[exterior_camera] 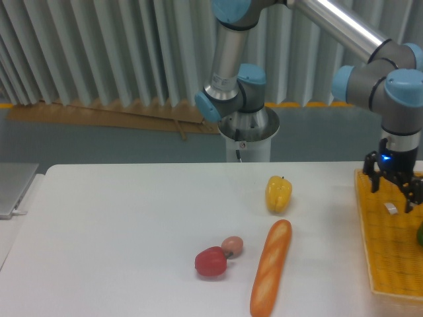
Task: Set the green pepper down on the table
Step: 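Lower the gripper into the basket onto the green pepper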
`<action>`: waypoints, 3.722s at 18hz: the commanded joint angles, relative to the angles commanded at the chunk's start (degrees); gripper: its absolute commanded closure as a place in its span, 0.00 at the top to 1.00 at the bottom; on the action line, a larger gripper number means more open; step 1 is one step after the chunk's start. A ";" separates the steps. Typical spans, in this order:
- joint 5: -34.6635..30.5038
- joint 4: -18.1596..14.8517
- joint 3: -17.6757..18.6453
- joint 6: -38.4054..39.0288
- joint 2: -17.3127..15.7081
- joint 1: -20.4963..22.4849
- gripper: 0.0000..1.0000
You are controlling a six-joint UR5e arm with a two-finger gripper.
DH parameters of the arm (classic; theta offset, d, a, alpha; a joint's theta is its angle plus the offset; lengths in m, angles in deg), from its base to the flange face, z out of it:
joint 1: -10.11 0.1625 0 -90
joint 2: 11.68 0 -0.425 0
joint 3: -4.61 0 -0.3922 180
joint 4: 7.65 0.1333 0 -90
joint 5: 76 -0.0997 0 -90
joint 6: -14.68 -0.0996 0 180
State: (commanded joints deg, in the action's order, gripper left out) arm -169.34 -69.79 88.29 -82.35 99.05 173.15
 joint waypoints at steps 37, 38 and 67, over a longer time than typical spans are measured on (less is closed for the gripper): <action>-0.87 1.23 -3.35 13.69 8.79 4.66 1.00; -2.10 1.32 -3.18 14.93 9.06 4.57 1.00; -4.39 1.58 -2.74 13.71 8.80 4.48 1.00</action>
State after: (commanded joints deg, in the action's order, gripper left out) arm -173.74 -68.21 85.56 -68.64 107.85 177.63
